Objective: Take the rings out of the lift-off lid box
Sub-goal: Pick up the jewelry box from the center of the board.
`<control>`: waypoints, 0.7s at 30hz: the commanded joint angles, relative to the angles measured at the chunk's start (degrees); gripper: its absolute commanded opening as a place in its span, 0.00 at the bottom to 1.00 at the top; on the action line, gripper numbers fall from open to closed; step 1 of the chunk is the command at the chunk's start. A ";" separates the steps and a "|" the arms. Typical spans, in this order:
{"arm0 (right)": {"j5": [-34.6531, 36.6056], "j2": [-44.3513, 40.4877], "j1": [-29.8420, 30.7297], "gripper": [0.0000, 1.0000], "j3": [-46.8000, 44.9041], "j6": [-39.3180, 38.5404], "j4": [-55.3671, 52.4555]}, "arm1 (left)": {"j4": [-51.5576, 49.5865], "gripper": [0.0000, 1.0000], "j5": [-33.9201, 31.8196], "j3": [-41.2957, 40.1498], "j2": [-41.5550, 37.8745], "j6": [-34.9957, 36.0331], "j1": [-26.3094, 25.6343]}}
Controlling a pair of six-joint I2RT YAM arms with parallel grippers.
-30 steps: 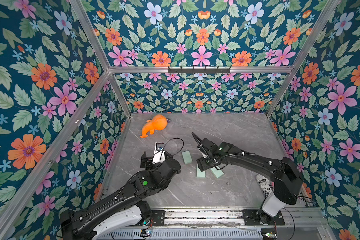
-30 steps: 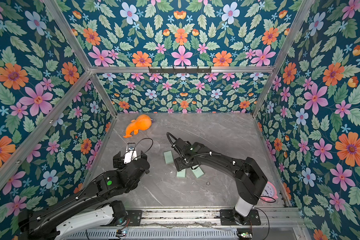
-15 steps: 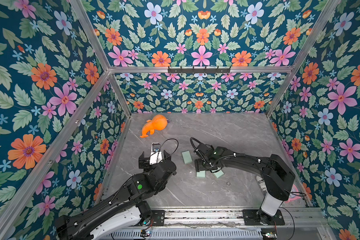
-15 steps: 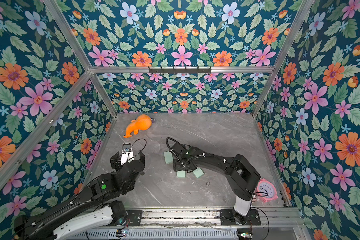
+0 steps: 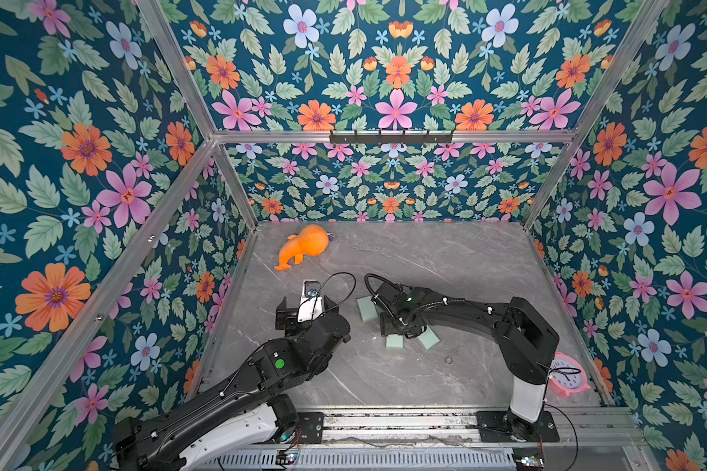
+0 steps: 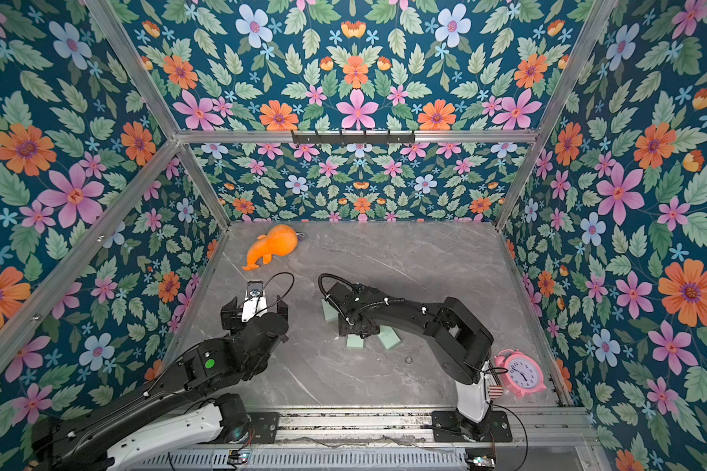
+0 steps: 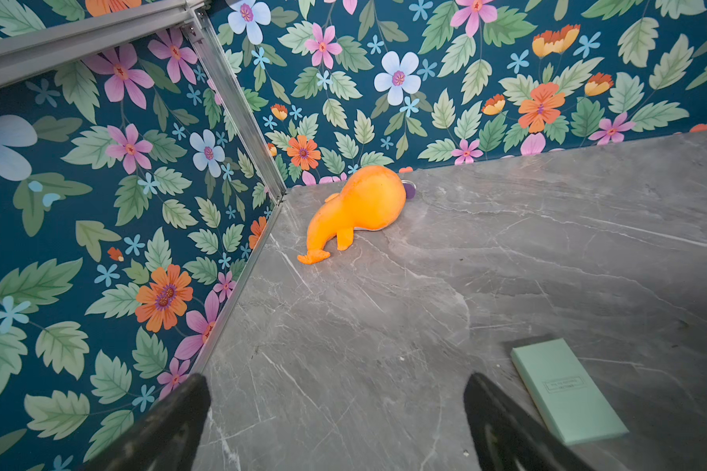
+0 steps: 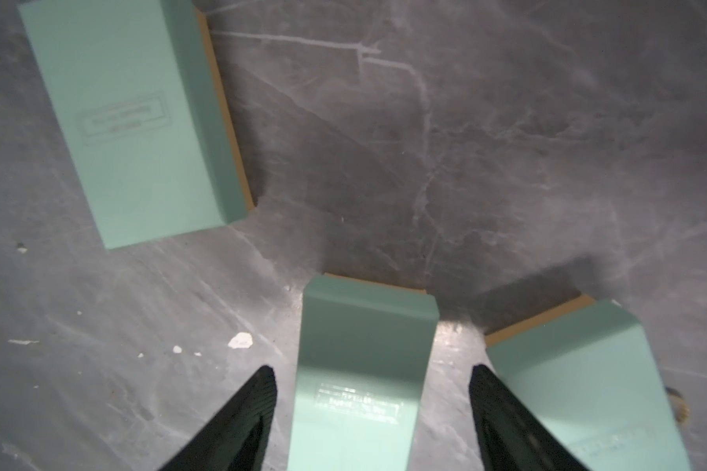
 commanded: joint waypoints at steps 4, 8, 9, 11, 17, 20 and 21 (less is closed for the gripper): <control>1.05 1.03 0.67 0.74 -0.04 2.01 -0.92 | 0.36 1.00 -0.09 0.27 0.43 0.43 0.03; 1.01 1.37 1.03 0.72 -0.02 2.40 -0.79 | 0.23 1.00 -0.11 0.28 0.36 0.43 0.01; 1.16 1.33 0.99 0.71 -0.11 2.56 -0.82 | 0.23 1.00 -0.11 0.27 0.28 0.43 -0.02; 1.09 1.33 0.99 0.70 -0.26 2.68 -0.61 | 0.23 1.00 -0.15 0.27 0.27 0.43 0.03; 0.99 2.00 1.12 0.67 -0.50 2.67 -0.75 | 0.23 1.00 -0.22 0.27 0.43 0.43 -0.04; 0.98 1.84 1.11 0.65 -0.81 2.72 -0.50 | 0.21 1.00 -0.26 0.27 0.43 0.43 0.00; 1.07 1.74 1.12 0.64 -0.90 2.58 -0.39 | 0.23 1.00 -0.26 0.27 0.41 0.43 -0.03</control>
